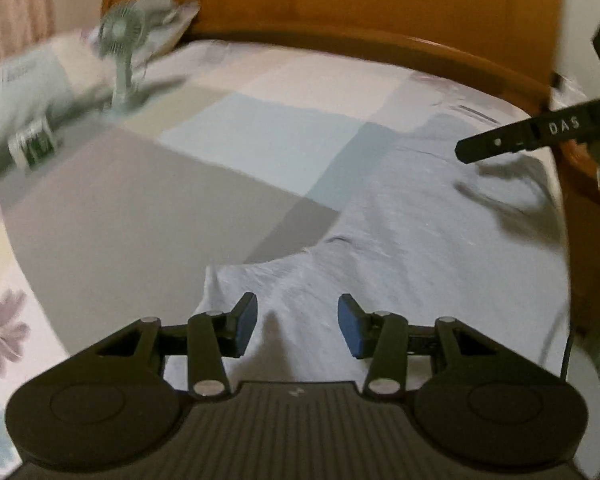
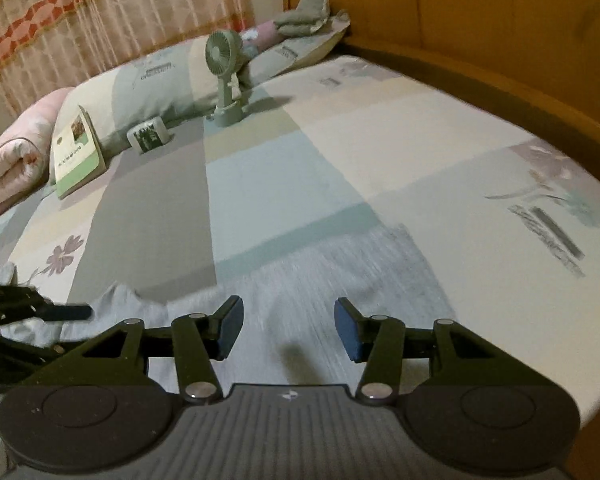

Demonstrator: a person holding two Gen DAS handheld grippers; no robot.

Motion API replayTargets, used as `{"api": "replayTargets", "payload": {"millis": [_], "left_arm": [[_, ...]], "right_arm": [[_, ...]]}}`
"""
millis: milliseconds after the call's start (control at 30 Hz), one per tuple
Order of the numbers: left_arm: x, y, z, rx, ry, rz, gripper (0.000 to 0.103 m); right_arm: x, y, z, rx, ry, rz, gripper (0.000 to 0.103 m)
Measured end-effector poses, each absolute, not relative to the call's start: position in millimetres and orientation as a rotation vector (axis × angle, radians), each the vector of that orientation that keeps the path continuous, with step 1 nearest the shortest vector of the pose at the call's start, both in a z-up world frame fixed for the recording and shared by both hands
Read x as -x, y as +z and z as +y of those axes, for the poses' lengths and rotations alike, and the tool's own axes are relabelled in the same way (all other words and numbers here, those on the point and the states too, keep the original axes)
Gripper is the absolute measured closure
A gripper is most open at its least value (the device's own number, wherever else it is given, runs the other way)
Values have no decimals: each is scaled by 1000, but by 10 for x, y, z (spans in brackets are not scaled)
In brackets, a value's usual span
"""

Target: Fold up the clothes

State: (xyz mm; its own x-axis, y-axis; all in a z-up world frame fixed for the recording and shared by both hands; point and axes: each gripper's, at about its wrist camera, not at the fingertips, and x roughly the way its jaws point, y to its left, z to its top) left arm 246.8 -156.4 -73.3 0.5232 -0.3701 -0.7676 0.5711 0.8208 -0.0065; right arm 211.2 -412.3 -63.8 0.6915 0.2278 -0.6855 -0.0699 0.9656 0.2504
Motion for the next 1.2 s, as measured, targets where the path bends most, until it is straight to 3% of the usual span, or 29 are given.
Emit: {"api": "replayTargets", "payload": {"millis": [200, 233, 267, 333, 500, 600, 667, 733, 967, 1200], "left_arm": [[-2552, -959, -1460, -187, -522, 918, 57], [-2479, -963, -1429, -196, -502, 920, 57], [-2394, -969, -1399, -208, -484, 919, 57], [-2239, -979, -1356, -233, -470, 907, 56], [-2039, -931, -1316, -292, -450, 914, 51], [-2020, -876, -1293, -304, -448, 929, 50], [-1968, -814, -1298, -330, -450, 914, 51], [-1874, -734, -1314, -341, -477, 884, 48], [-1564, -721, -1490, -344, -606, 871, 43], [-1347, -849, -1438, -349, -568, 940, 40]], "right_arm": [[-2608, -923, -3993, -130, 135, 879, 50], [-2639, -974, -4004, -114, 122, 896, 59], [-2646, -1009, -4029, -98, 106, 904, 75], [-2639, -1041, -4096, -86, 83, 907, 87], [-2643, -1037, -4168, -157, 77, 910, 88], [-2510, -929, -4135, -162, 82, 896, 75], [-2352, -792, -4135, -183, 99, 870, 49], [-2110, -703, -4120, -172, 110, 847, 38], [-1394, -874, -4150, -148, 76, 858, 29], [-969, -982, -4389, -252, 10, 837, 29]]}}
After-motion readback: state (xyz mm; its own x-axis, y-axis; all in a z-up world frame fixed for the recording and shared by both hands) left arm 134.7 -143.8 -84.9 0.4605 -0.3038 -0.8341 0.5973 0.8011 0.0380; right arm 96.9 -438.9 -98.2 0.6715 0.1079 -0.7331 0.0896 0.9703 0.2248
